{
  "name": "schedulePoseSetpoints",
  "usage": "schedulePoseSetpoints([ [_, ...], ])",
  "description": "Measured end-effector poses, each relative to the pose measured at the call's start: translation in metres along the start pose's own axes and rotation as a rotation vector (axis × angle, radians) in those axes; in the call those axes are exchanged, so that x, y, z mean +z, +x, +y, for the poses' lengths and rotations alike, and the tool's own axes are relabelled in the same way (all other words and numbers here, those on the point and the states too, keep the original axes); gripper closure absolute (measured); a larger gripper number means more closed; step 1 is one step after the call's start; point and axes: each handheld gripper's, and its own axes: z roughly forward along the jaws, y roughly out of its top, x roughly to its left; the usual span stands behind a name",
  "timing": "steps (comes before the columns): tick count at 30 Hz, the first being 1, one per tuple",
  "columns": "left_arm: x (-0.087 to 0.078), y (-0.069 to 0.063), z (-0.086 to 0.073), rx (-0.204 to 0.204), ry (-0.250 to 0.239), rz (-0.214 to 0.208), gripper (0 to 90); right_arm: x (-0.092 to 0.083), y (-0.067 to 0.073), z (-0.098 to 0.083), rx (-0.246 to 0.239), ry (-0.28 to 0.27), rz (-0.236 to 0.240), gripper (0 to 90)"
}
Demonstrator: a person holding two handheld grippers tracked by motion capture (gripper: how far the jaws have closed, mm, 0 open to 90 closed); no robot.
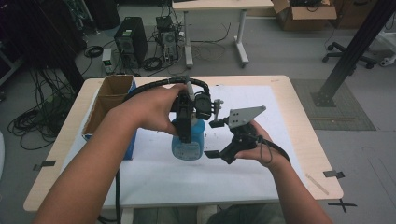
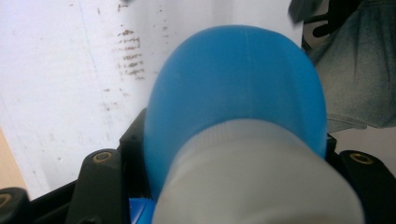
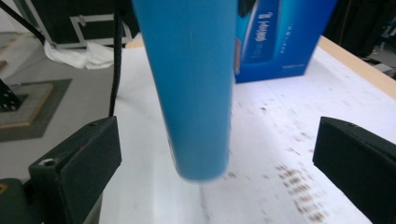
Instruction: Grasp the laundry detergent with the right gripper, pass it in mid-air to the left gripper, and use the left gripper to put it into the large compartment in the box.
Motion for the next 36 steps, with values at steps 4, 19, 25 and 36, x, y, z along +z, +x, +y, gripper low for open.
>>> schedulePoseSetpoints([
  [4, -0.007, 0.008, -0.004, -0.083, 0.011, -0.007, 38.7, -0.018, -0.004, 0.0, -0.024, 0.042, -0.013, 0.9],
  [19, -0.058, 0.043, -0.041, -0.572, -0.035, 0.029, 38.6, -0.056, -0.016, -0.005, -0.037, 0.209, -0.055, 1.3],
  [25, -0.077, 0.053, -0.059, -0.752, -0.038, 0.053, 38.6, -0.061, -0.017, -0.007, -0.035, 0.219, -0.065, 1.4],
  [36, -0.111, 0.066, -0.097, -0.978, -0.133, 0.089, 38.7, -0.064, -0.021, -0.004, -0.034, 0.252, -0.072, 1.7],
])
